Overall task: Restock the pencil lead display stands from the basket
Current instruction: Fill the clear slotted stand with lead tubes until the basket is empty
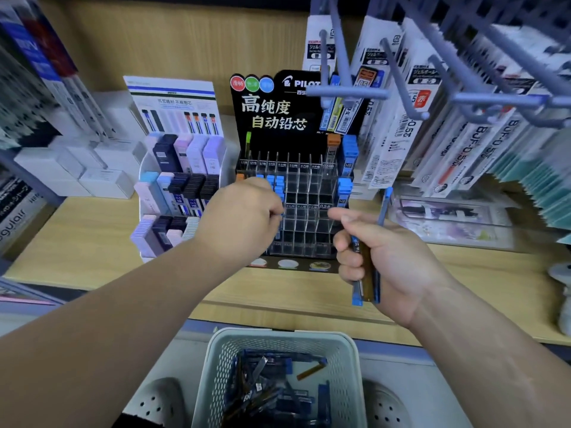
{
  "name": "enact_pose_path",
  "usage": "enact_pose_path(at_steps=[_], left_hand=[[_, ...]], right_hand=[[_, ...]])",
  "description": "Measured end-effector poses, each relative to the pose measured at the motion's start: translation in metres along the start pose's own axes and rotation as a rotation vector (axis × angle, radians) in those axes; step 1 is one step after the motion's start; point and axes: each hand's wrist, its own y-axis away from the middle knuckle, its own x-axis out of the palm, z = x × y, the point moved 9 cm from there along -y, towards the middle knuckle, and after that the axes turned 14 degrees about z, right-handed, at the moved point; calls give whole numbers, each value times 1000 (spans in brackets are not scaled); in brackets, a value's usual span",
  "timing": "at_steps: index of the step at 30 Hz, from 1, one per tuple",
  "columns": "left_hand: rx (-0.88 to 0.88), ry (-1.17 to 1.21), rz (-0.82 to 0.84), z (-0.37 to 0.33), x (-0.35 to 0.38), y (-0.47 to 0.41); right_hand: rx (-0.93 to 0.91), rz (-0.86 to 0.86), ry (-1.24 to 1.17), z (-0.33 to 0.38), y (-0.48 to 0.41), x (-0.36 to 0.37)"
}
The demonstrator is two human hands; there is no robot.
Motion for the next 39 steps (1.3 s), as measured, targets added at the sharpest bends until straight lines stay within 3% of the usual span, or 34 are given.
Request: enact_pose_path(at_steps=[8, 14, 17, 19, 22, 27, 30, 39], left_hand=[[-99, -153, 29, 0, 7, -1], [-24, -127, 111, -12, 2, -1], [-30, 182, 192, -28, -3, 5], [-173, 532, 270, -32, 7, 12], [-348, 841, 483, -45, 38, 29], [-459, 1305, 524, -51, 54, 40], [-492, 1417, 528, -54, 58, 44], [-520, 1395, 422, -44, 56, 43]], right_hand=[[5, 14, -59, 3, 3, -3], [-15, 21, -230, 2, 3, 0], [-51, -4, -310, 2, -2, 1], [-82, -19, -353, 3, -5, 2], [-114, -40, -355, 3, -8, 3], [-133, -79, -321, 3, -6, 5], [-165, -80, -317, 6, -4, 8], [-171, -48, -304, 7, -5, 16]])
